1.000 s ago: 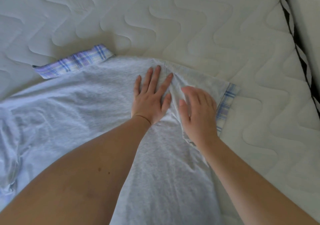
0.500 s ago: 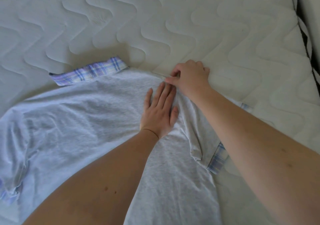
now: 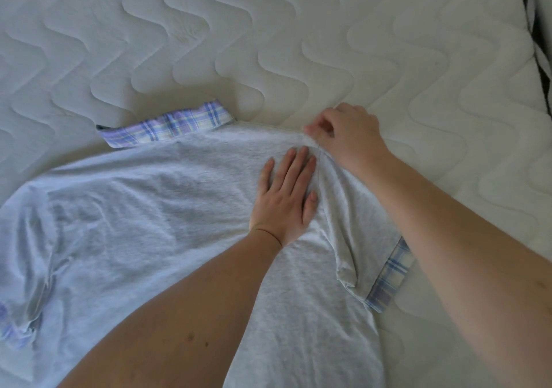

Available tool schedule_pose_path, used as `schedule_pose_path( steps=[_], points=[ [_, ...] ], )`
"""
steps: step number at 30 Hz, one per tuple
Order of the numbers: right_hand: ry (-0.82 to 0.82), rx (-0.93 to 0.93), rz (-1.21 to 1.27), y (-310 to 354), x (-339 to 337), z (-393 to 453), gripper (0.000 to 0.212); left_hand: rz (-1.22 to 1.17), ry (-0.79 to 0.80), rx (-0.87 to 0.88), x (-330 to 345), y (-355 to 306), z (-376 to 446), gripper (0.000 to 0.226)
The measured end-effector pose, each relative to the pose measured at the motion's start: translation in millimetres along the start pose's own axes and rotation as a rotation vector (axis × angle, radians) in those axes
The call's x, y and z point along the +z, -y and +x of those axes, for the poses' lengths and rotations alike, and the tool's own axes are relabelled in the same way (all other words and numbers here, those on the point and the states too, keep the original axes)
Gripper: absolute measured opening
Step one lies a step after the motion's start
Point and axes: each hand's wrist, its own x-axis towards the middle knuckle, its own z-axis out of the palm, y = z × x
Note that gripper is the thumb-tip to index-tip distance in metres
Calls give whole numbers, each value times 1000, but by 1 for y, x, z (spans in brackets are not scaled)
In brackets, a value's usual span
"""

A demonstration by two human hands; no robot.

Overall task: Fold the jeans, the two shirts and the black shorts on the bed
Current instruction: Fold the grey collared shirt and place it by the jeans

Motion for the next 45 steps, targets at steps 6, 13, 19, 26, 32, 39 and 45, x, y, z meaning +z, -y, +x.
schedule_pose_path(
  steps=[6,13,19,26,32,39,45],
  points=[
    [-7,53,-13,4,3,6,27,-8,-5,-8,-1,-1,0,62],
    [-33,-24,141,38,17,10,40,2,21,-15,-1,-2,0,61],
    [-115,65,104,58,31,33,25,13,16,-1,-2,-1,0,60],
    [-179,-12,99,38,29,21,31,26,30,-11,0,-1,0,62],
    [-212,136,33,-14,12,-44,42,40,14,-11,1,-1,-1,64],
    [-15,409,-166,-51,-1,-107,57,51,91,-24,-3,-2,1,67],
    [-108,502,173,-45,-17,-138,32,-23,235,-29,-27,-6,3,64]
  ],
)
